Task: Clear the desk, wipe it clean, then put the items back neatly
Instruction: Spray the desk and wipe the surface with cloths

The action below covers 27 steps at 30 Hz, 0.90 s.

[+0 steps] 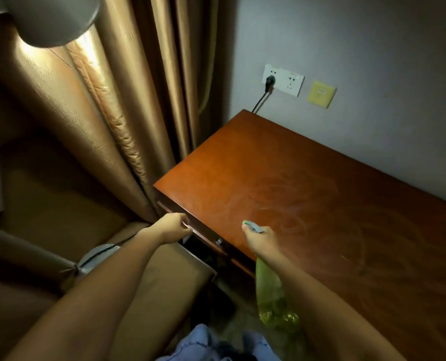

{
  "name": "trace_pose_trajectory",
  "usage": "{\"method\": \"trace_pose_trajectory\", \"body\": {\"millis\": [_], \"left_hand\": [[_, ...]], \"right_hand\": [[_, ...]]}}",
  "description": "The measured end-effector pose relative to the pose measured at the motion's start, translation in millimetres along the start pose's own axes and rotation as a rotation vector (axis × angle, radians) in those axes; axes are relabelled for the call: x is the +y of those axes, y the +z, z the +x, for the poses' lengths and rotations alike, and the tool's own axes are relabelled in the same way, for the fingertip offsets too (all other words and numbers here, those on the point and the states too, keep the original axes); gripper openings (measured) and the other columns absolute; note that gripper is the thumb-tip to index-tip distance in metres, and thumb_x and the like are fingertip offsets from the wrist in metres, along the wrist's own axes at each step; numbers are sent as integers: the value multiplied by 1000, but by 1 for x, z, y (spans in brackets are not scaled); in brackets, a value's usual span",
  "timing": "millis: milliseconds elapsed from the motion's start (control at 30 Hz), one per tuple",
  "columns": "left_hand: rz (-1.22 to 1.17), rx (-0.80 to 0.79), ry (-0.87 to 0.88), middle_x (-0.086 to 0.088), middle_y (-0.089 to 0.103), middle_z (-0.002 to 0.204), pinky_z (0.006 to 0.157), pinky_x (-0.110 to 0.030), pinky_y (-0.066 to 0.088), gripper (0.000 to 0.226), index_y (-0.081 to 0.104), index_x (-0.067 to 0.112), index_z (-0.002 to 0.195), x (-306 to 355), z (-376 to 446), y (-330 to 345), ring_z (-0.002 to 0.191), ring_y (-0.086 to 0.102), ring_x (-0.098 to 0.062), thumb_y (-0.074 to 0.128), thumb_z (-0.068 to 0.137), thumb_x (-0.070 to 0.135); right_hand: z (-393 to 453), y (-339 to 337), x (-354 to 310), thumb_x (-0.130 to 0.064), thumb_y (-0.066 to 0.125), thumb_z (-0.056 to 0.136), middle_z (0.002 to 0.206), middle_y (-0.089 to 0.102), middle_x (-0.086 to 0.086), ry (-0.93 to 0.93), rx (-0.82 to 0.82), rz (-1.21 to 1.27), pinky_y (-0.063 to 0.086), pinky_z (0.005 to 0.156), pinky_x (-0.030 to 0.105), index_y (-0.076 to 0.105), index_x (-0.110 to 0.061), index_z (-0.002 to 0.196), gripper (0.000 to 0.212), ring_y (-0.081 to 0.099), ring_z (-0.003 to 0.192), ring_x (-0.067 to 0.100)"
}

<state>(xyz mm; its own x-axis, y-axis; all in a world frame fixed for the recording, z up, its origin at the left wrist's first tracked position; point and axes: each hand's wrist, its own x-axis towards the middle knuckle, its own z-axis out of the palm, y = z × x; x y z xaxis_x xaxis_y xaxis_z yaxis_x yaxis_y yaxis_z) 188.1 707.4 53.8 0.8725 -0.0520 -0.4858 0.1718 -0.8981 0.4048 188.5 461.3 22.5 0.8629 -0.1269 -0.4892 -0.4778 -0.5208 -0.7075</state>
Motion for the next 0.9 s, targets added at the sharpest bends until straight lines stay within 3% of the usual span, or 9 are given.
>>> {"method": "trace_pose_trajectory", "body": {"millis": [100, 233, 300, 400, 500, 633, 833, 900], "left_hand": [[63, -31, 55, -4, 61, 119, 89, -29, 48, 35, 56, 11, 121, 21, -9, 11, 107, 58, -20, 57, 91, 28], [76, -8, 58, -5, 60, 119, 91, -30, 48, 36, 55, 9, 123, 41, -20, 20, 107, 57, -21, 56, 92, 29], [87, -5, 58, -6, 59, 118, 90, -30, 48, 35, 55, 9, 122, 49, -24, 26, 106, 57, -20, 56, 92, 28], [92, -12, 68, -6, 60, 115, 87, -29, 48, 34, 55, 10, 120, 63, -30, 35, 102, 58, -20, 56, 92, 28], [78, 13, 95, -7, 61, 116, 87, -29, 48, 32, 57, 9, 119, 78, -33, 38, 103, 58, -20, 56, 92, 27], [68, -4, 117, -6, 58, 120, 92, -32, 48, 36, 53, 10, 125, 92, -35, 33, 106, 57, -20, 55, 93, 27], [123, -33, 85, -6, 56, 123, 88, -29, 47, 37, 51, 11, 127, 103, -6, 24, 107, 55, -20, 53, 95, 31], [157, -50, 105, -5, 55, 124, 87, -27, 46, 38, 51, 12, 128, 113, 6, 24, 108, 55, -19, 52, 95, 31]], "right_hand": [[-4, -18, 16, -42, 52, 93, 73, 56, 6, 20, -56, -109, 39, 53, 28, 60, -10, 72, 40, 51, 59, 17], [-8, -53, 26, -42, 56, 91, 77, 62, 6, -19, -115, -67, 45, 63, 28, 62, -11, 76, 35, 57, 70, 18], [-13, -66, 28, -41, 57, 91, 77, 62, 7, -60, -52, 16, 44, 63, 29, 63, -10, 76, 35, 57, 71, 18], [-19, -78, 29, -40, 52, 94, 69, 57, 5, -79, 68, 32, 38, 53, 26, 59, -10, 70, 39, 51, 60, 16], [-16, -83, 36, -45, 52, 93, 75, 58, 8, 32, 200, 67, 42, 57, 32, 57, -4, 77, 44, 56, 66, 23], [-9, -90, 34, -48, 52, 91, 95, 65, 15, 52, 119, 154, 43, 53, 28, 63, 2, 98, 52, 57, 67, 19], [3, -109, 31, -36, 51, 96, 69, 52, 2, -94, 175, 227, 39, 53, 24, 55, -11, 72, 35, 46, 58, 12], [16, -109, 31, -40, 51, 95, 68, 55, 3, -35, 211, 175, 39, 49, 24, 58, -8, 75, 38, 48, 55, 13]]}}
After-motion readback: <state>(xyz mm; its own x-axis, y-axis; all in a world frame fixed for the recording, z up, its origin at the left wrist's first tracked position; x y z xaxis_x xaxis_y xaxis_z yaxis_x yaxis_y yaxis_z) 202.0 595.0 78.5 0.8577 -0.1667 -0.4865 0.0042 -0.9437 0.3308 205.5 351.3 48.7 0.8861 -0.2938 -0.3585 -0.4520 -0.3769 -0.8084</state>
